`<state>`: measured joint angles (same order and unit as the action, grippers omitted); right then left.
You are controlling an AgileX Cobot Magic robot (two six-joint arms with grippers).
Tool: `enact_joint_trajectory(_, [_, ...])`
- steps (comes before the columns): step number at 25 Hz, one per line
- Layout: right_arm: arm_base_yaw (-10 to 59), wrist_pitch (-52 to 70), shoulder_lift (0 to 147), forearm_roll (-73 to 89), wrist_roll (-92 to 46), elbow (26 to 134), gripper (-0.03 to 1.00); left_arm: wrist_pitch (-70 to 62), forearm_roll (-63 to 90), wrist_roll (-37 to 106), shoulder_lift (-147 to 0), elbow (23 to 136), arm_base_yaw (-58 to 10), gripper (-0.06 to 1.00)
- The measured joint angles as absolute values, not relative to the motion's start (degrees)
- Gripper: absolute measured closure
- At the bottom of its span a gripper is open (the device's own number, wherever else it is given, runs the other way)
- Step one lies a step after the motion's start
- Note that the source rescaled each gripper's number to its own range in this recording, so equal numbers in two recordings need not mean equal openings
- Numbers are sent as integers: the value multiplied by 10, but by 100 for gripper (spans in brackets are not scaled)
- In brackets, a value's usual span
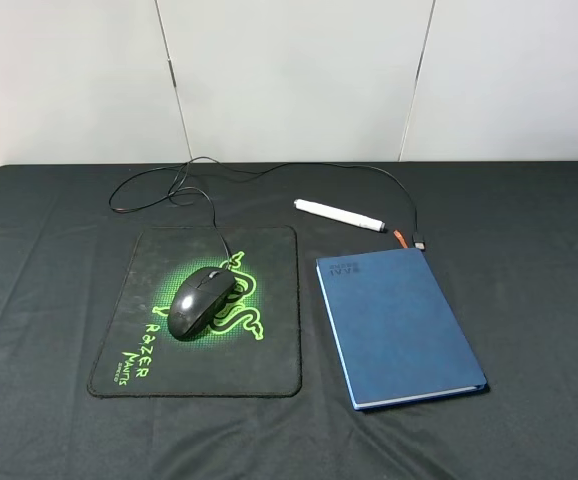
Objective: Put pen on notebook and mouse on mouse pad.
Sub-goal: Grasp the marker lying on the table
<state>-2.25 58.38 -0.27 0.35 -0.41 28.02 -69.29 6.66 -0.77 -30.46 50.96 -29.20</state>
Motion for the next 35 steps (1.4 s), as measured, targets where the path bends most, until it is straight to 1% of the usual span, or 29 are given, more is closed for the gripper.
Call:
enact_joint_trajectory(9, [-22,584,-3,4,-4,280,-3,-694,74,16,-180,412,-292,-6])
enact_joint_trajectory(16, [-22,584,-3,4,-4,280,-3,-689,70,23,-163,362,-286,-6])
enact_joint_trajectory(20, [-22,584,-3,4,-4,280,-3,-673,55,48,-163,359,-237,-6])
enact_joint_trajectory(26, [-22,584,-3,4,-4,280,-3,-672,52,75,-163,358,-142,-6])
enact_joint_trajectory(35, [-22,584,-3,4,-4,280,-3,-671,47,75,-153,356,-63,-6])
